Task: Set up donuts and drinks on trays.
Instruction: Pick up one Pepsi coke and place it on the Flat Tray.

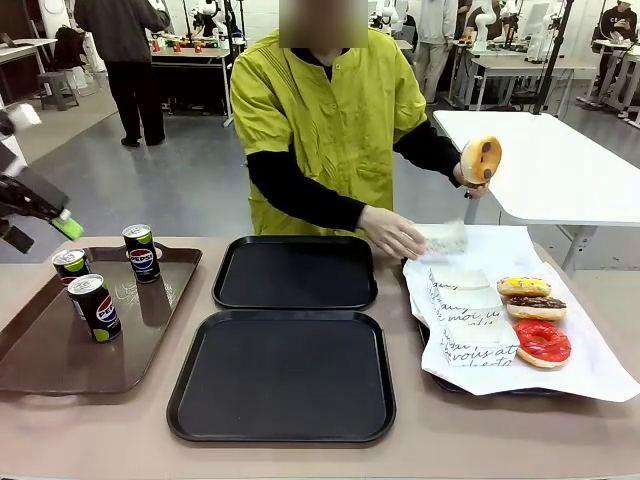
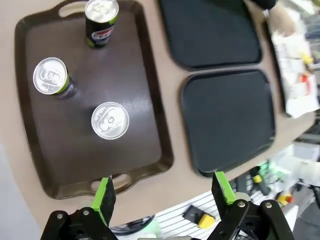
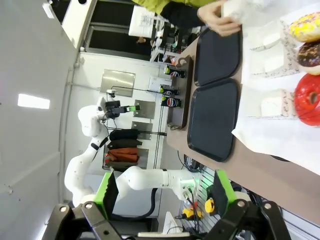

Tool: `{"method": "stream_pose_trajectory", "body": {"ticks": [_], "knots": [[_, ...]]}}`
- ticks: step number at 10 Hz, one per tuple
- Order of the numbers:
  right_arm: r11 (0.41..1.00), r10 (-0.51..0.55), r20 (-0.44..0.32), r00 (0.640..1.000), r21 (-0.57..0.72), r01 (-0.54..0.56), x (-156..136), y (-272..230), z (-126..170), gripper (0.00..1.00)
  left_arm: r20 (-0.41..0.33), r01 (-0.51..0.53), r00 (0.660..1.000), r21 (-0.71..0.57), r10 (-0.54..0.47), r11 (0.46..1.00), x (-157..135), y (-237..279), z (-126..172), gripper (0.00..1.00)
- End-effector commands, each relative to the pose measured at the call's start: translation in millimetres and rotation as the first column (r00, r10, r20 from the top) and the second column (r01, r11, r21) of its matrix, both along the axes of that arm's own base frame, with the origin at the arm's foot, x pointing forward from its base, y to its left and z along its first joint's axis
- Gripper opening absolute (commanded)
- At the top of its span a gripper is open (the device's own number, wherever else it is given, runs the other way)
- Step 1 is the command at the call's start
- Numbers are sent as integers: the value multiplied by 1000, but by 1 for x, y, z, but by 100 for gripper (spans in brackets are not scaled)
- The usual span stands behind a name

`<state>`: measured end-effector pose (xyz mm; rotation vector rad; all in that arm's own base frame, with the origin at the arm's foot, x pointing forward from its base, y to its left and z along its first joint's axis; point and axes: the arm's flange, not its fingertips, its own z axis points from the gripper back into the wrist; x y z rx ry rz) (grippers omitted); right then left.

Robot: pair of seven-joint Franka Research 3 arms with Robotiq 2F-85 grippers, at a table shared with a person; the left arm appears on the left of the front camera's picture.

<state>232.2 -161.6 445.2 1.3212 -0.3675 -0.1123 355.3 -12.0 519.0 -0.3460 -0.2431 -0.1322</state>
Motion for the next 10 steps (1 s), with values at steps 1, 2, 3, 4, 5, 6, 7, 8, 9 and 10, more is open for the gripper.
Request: {"method": "stream_pose_trajectory", "body": {"ticks": [1,2,3,4,5,6,7,8,9,10], "knots": [[1000,-8,14,1000,-2,8,2,0,0,100,-130,-5,991,115,20,993,23,-12,-9,100],[1000,-8,14,1000,-2,8,2,0,0,100,-158,-6,987,162,32,987,31,-19,-15,100],[1000,-8,14,1000,-2,8,2,0,0,100,-176,-10,983,208,47,978,41,-23,-23,100],[1000,-8,14,1000,-2,8,2,0,0,100,-176,-7,983,231,49,973,47,-25,-27,100],[1000,-8,14,1000,-2,8,2,0,0,100,-159,-17,986,253,59,967,48,-24,-28,100],[1000,-8,14,1000,-2,8,2,0,0,100,-159,-3,987,203,36,979,37,-22,-35,100],[1000,-8,14,1000,-2,8,2,0,0,100,-159,-3,987,203,36,979,37,-22,-35,100],[1000,-8,14,1000,-2,8,2,0,0,100,-159,-3,987,203,36,979,37,-22,-35,100],[1000,-8,14,1000,-2,8,2,0,0,100,-159,-3,987,203,36,979,37,-22,-35,100],[1000,-8,14,1000,-2,8,2,0,0,100,-165,3,986,210,33,978,43,-21,-35,100]]}}
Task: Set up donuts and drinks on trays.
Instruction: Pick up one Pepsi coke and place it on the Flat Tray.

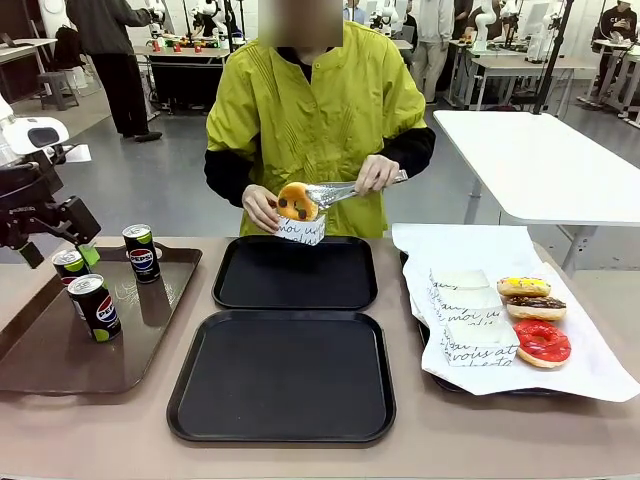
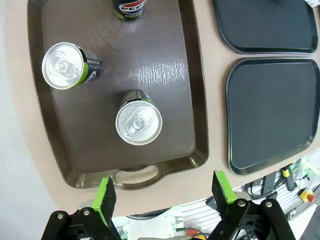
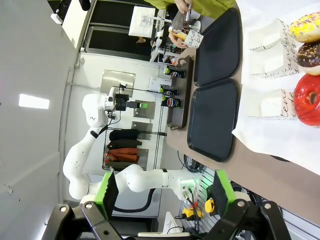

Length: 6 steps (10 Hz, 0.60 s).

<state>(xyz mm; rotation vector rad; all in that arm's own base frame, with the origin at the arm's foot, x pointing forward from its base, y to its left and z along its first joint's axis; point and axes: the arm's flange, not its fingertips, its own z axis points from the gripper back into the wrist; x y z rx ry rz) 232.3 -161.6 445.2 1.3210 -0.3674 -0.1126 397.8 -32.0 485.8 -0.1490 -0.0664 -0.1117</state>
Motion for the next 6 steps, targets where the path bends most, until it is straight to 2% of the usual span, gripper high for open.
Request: {"method": "stream_pose_trajectory", "body": {"ticks": [1,5,6], "knots": [[1000,-8,15,1000,-2,8,2,0,0,100,-9,4,1000,2,-4,1000,9,-6,-9,100],[1000,-8,15,1000,-2,8,2,0,0,100,43,-61,997,106,56,993,33,-15,-38,100],[1000,-8,15,1000,-2,8,2,0,0,100,90,-108,991,135,97,985,37,-13,-44,100]]}}
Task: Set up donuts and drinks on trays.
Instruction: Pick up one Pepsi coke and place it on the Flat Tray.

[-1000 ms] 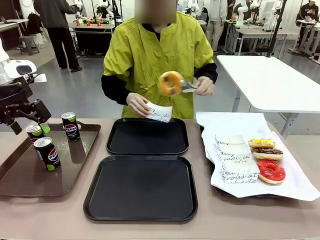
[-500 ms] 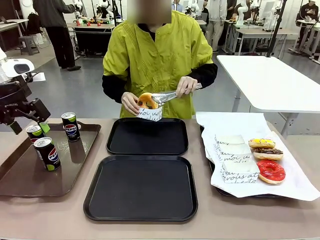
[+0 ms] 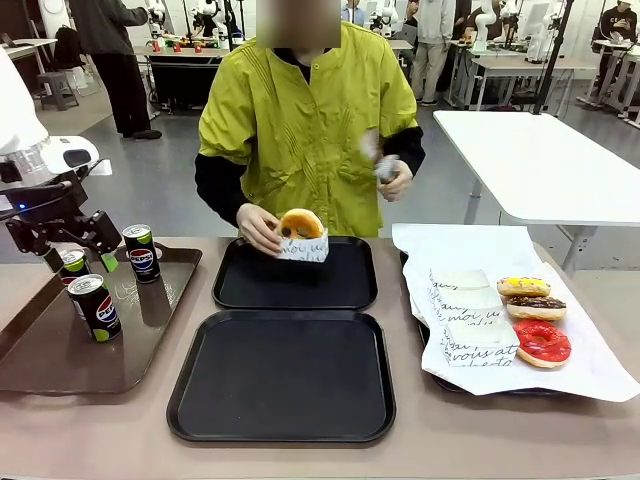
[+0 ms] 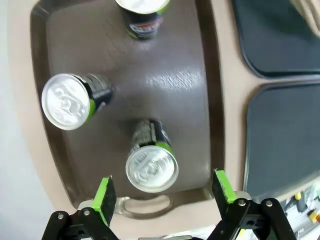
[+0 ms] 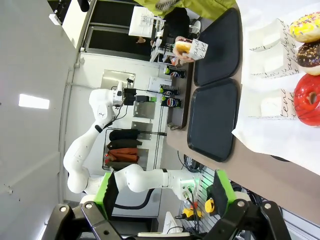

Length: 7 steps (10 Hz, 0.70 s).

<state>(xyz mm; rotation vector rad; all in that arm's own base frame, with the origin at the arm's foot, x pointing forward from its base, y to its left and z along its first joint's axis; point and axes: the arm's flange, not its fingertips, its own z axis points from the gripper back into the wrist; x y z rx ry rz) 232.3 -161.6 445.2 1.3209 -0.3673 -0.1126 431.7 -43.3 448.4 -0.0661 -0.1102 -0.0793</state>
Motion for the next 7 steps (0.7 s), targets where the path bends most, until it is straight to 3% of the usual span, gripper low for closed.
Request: {"method": "stream_pose_trajectory", "body": {"ticks": [1,3,4,7], "knots": [[1000,-8,15,1000,-2,8,2,0,0,100,56,-98,994,78,94,992,5,-1,-9,100],[1000,-8,15,1000,-2,8,2,0,0,100,48,-158,987,102,154,982,10,0,-17,100],[1000,-8,15,1000,-2,8,2,0,0,100,5,-176,984,96,176,980,13,4,-24,100],[1000,-8,15,1000,-2,8,2,0,0,100,-68,-153,986,24,154,988,12,6,-31,100]]}}
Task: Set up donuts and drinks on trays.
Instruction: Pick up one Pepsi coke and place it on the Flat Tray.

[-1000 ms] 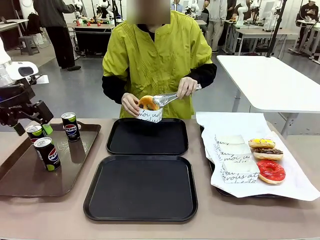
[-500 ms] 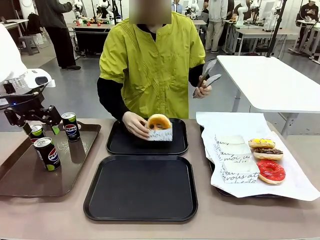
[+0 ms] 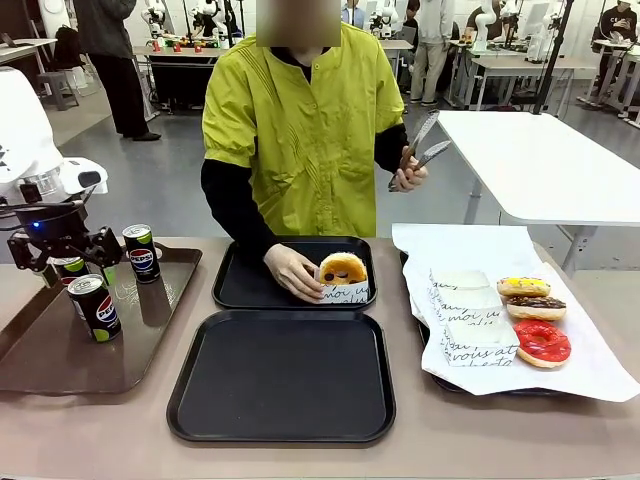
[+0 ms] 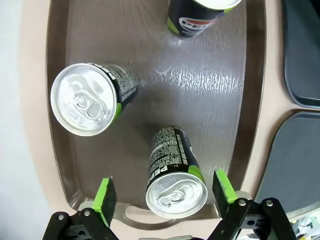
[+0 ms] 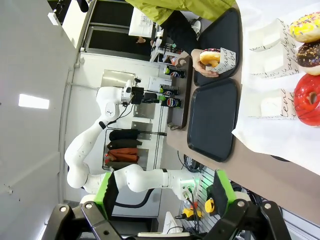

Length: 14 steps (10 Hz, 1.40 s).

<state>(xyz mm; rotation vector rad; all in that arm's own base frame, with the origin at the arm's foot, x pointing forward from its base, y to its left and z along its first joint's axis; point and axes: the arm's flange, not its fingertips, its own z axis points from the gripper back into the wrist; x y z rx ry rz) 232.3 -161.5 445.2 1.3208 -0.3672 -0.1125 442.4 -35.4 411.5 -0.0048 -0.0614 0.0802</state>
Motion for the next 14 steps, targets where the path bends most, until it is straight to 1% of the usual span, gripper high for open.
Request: {"method": "stream_pose_trajectory", "body": {"ticks": [1,6,9,10,11,13,14], "knots": [[1000,-8,15,1000,-2,8,2,0,0,100,-23,11,1000,-41,-12,999,1,-1,5,100],[1000,-8,15,1000,-2,8,2,0,0,100,-54,2,999,-27,-4,1000,6,-1,-19,100],[1000,-8,15,1000,-2,8,2,0,0,100,-58,9,998,-35,-11,999,5,-5,-32,100],[1000,-8,15,1000,-2,8,2,0,0,100,-43,8,999,-38,-10,999,6,-5,-35,100],[1000,-8,15,1000,-2,8,2,0,0,100,-46,9,999,-38,-11,999,6,-5,-38,100],[1000,-8,15,1000,-2,8,2,0,0,100,-5,10,1000,-44,-10,999,8,-5,-43,100],[1000,-8,15,1000,-2,8,2,0,0,100,-10,17,1000,-36,-17,999,8,-5,-46,100]]}}
